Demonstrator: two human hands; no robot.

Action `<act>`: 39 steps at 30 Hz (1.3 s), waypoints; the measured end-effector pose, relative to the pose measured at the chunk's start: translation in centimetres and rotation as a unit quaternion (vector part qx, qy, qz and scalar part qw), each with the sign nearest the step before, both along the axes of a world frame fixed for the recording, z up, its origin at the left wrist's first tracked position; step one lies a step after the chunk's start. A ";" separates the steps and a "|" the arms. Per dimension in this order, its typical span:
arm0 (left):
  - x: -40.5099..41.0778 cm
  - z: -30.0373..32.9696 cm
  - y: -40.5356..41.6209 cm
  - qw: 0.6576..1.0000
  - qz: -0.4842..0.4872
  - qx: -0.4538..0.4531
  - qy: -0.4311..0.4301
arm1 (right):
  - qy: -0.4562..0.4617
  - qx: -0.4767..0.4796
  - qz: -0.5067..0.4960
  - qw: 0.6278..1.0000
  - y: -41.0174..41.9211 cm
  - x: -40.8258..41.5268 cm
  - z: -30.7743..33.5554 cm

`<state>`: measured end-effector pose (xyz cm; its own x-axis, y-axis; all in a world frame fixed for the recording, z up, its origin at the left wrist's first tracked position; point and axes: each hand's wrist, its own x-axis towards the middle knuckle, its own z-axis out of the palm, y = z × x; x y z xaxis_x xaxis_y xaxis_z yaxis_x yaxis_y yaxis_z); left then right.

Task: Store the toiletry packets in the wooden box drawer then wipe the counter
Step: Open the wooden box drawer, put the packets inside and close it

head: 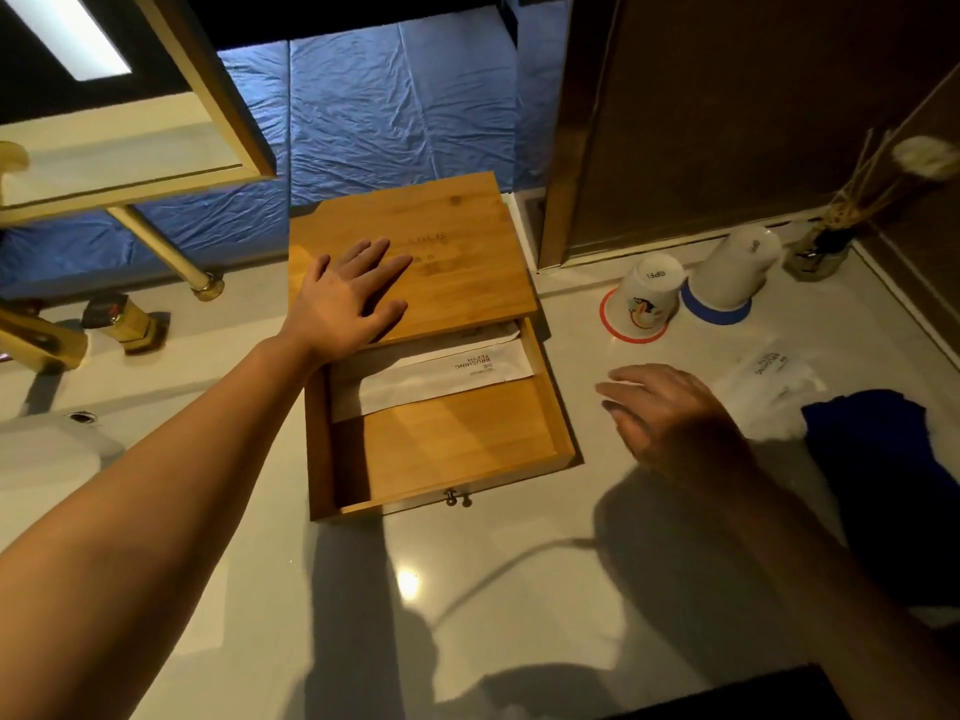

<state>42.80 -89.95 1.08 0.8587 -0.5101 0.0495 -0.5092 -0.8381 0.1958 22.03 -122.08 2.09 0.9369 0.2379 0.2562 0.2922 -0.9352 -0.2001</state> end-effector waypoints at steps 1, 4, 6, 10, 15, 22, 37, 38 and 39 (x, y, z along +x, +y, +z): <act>0.0 0.0 0.0 1.000 0.000 0.003 0.001 | 0.028 -0.049 -0.004 0.998 -2.1 -0.4 -0.2; 0.0 0.0 0.0 1.000 0.003 0.008 -0.001 | 0.238 -0.211 -0.001 0.948 -7.7 -0.5 -1.2; 0.0 -0.1 0.0 1.000 0.006 0.008 -0.001 | 0.333 -0.217 -0.023 0.917 -9.3 -0.6 -0.8; 0.1 -0.1 0.0 1.000 0.007 0.012 -0.001 | 0.117 -0.132 0.051 0.983 -11.0 -1.5 -2.0; 0.0 0.0 -0.1 1.000 0.011 0.014 0.003 | 0.057 -0.082 0.102 0.990 -11.2 -1.2 -2.3; 0.2 0.0 0.0 1.000 0.010 0.014 0.005 | 0.015 -0.109 0.154 0.982 -10.9 -0.4 -2.4; -0.1 0.2 -0.1 1.000 0.011 0.002 0.004 | -0.234 0.035 0.138 0.962 3.1 1.7 5.5; -0.1 0.2 -0.1 1.000 0.011 -0.001 0.003 | -0.248 0.051 0.160 0.954 5.2 1.7 6.0; -0.2 0.1 -0.2 1.000 0.010 -0.004 0.001 | -0.261 0.065 0.178 0.946 7.2 1.7 6.4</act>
